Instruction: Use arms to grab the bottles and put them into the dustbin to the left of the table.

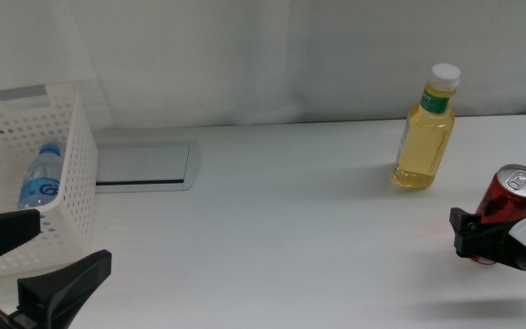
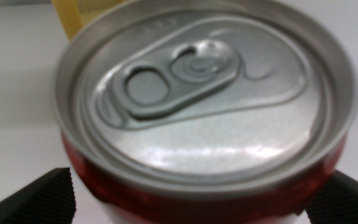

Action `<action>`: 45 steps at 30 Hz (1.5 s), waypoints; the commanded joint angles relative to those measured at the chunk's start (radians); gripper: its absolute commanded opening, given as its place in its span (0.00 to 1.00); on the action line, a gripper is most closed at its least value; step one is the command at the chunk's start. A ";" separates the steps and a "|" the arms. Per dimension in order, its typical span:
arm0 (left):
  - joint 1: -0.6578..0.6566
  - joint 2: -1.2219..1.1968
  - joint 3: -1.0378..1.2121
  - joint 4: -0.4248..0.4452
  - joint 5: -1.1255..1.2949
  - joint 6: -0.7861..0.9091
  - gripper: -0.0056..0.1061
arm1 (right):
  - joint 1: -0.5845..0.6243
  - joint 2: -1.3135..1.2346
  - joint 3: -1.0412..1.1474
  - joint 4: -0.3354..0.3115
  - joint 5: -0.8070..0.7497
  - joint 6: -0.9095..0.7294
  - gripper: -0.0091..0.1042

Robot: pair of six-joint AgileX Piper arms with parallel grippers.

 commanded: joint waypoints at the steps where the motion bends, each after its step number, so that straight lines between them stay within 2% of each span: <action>1: -0.007 -0.007 0.006 -0.009 0.004 -0.009 0.69 | 0.005 0.011 -0.007 -0.012 -0.020 0.001 0.97; 3: -0.007 -0.007 0.006 -0.009 0.004 -0.009 0.69 | 0.005 0.020 -0.007 -0.012 -0.020 0.001 0.92; 5: -0.007 -0.007 0.006 -0.009 0.004 -0.009 0.69 | 0.005 0.030 -0.007 -0.012 -0.020 0.001 0.81; 11: -0.007 -0.007 0.006 -0.009 0.005 -0.009 0.69 | 0.005 0.070 -0.009 -0.012 -0.026 0.001 0.34; 12: -0.007 -0.007 0.006 -0.009 0.005 -0.009 0.69 | 0.005 0.076 -0.009 -0.012 -0.030 0.001 0.19; 14: -0.007 -0.007 0.006 -0.009 0.006 -0.009 0.69 | 0.005 0.076 -0.009 -0.012 -0.030 0.001 0.06; 19: -0.007 -0.007 0.006 -0.009 0.006 -0.009 0.69 | 0.005 0.076 -0.009 -0.014 -0.076 0.001 0.06; 21: -0.007 -0.007 0.006 -0.009 0.006 -0.009 0.69 | 0.005 0.069 -0.009 -0.044 -0.103 0.013 0.06; 25: -0.007 -0.007 0.006 -0.009 0.006 -0.009 0.69 | 0.007 0.021 -0.017 -0.194 -0.104 0.134 0.06; 27: -0.007 -0.007 0.006 -0.009 0.006 -0.009 0.69 | 0.040 -0.041 -0.044 -0.304 -0.079 0.203 0.06; 28: -0.007 -0.007 0.006 -0.009 0.006 -0.009 0.69 | 0.063 -0.060 -0.056 -0.319 -0.067 0.209 0.06; 33: -0.007 -0.007 0.006 -0.009 0.006 -0.009 0.69 | 0.204 -0.109 -0.133 -0.331 0.045 0.209 0.06; 45: -0.007 -0.007 0.006 -0.009 0.018 -0.009 0.69 | 0.548 0.011 -0.245 -0.333 0.075 0.209 0.06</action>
